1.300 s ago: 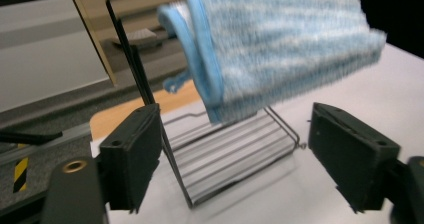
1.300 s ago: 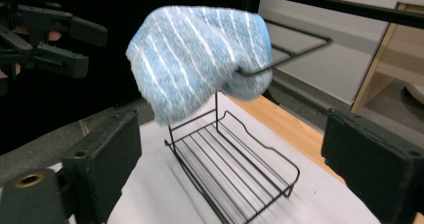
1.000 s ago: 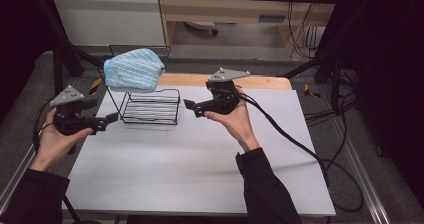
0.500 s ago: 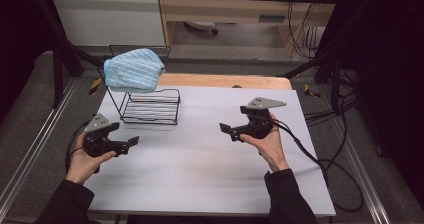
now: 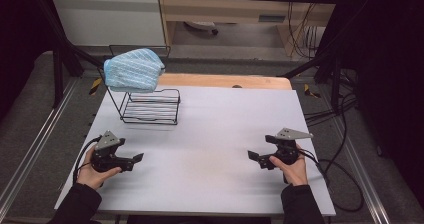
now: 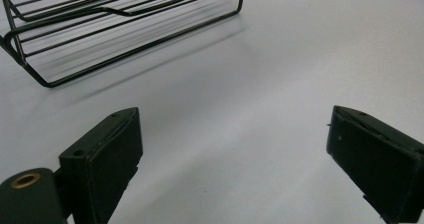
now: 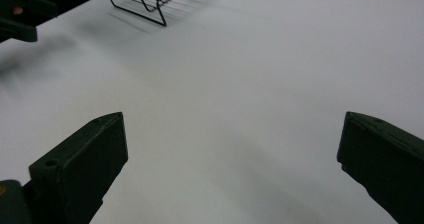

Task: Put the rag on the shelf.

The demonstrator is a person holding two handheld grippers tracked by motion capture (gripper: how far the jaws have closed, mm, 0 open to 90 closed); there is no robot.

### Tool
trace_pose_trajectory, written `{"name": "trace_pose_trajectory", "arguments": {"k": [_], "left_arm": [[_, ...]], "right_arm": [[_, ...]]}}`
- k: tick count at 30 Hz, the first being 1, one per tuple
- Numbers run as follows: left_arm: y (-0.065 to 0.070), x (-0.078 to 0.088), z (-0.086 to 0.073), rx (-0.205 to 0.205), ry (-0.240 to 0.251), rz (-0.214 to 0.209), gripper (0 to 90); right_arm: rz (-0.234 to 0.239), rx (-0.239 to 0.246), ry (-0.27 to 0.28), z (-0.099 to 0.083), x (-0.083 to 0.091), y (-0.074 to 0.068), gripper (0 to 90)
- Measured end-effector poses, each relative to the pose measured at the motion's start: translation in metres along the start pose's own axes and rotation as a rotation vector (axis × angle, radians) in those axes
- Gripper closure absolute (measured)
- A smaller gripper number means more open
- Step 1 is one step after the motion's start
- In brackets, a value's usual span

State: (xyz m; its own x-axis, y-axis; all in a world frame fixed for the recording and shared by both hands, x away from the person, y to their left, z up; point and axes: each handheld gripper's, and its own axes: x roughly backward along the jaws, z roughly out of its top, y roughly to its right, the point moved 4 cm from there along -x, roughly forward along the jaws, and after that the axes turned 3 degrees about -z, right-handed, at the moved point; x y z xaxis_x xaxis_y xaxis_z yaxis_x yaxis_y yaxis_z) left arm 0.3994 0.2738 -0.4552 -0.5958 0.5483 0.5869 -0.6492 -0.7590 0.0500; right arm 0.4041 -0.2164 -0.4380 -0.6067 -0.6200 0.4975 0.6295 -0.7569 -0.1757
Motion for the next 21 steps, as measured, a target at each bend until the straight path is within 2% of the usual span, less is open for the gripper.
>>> {"name": "trace_pose_trajectory", "arguments": {"k": [3, 6, 10, 21], "left_arm": [[0.002, 0.0, -0.003, -0.007, -0.006, -0.009, 7.7], [0.004, -0.001, -0.006, -0.006, -0.011, -0.014, 7.7], [0.005, 0.0, -0.011, -0.022, -0.018, -0.014, 7.7], [0.004, -0.002, -0.015, -0.022, -0.026, -0.017, 7.7]], "right_arm": [[-0.019, -0.032, -0.022, -0.016, 0.005, 0.01, 0.6], [-0.033, -0.051, -0.019, -0.025, 0.01, 0.018, 0.6], [-0.043, -0.053, -0.026, -0.035, 0.013, 0.023, 0.6], [-0.056, -0.047, -0.047, -0.041, 0.014, 0.026, 0.6]]}}
